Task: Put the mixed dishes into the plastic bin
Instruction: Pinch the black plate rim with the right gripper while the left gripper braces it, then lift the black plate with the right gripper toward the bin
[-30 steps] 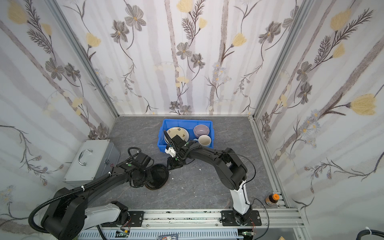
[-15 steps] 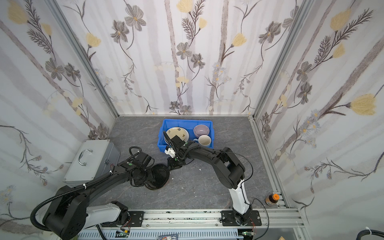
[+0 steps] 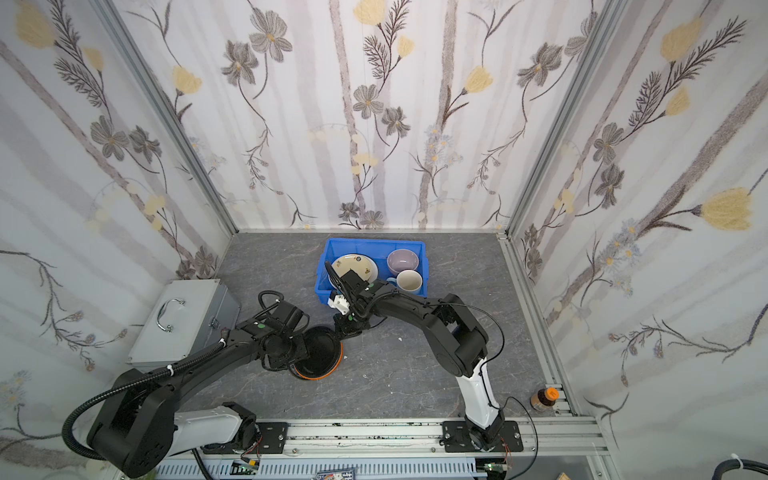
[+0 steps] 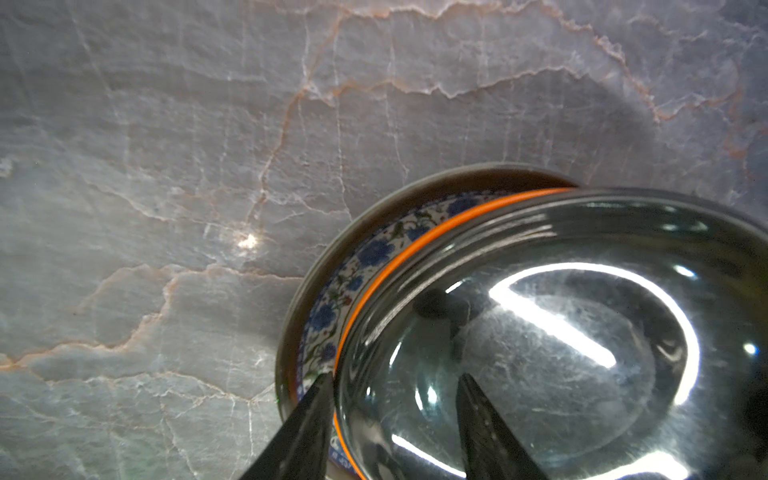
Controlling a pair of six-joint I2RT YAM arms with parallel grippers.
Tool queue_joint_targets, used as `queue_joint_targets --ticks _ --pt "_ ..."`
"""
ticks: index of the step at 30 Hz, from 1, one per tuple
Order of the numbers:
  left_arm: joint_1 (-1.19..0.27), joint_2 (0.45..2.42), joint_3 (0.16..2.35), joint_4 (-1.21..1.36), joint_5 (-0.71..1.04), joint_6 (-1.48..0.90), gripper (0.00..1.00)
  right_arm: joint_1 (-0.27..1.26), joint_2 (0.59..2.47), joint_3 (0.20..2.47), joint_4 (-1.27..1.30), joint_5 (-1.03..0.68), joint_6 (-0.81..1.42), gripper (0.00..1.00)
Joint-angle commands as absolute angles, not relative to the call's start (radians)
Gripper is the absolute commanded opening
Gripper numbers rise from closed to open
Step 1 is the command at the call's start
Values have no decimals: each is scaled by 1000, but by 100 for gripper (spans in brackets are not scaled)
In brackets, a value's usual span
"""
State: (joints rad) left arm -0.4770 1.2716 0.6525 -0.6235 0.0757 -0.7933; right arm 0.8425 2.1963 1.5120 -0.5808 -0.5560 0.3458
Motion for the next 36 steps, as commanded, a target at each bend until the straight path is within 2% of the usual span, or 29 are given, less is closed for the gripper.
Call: queue_joint_targets --ticks 1,16,20,25,31,36 --pt "-477 1285 661 -590 87 -798 49 845 2207 1525 -562 -609 331 17" --pt "-477 1309 683 -588 92 -792 47 844 2245 1545 -558 -672 325 19" --pt "-477 1303 698 -608 83 -783 47 842 2240 1546 -558 -672 325 10" --pt "-470 1279 714 -649 66 -769 48 836 2226 1548 -558 -665 329 7" --pt "-436 1193 745 -744 38 -742 57 803 2214 1576 -567 -678 334 6" --pt "-367 1112 813 -851 13 -693 74 776 2215 1624 -583 -687 333 6"
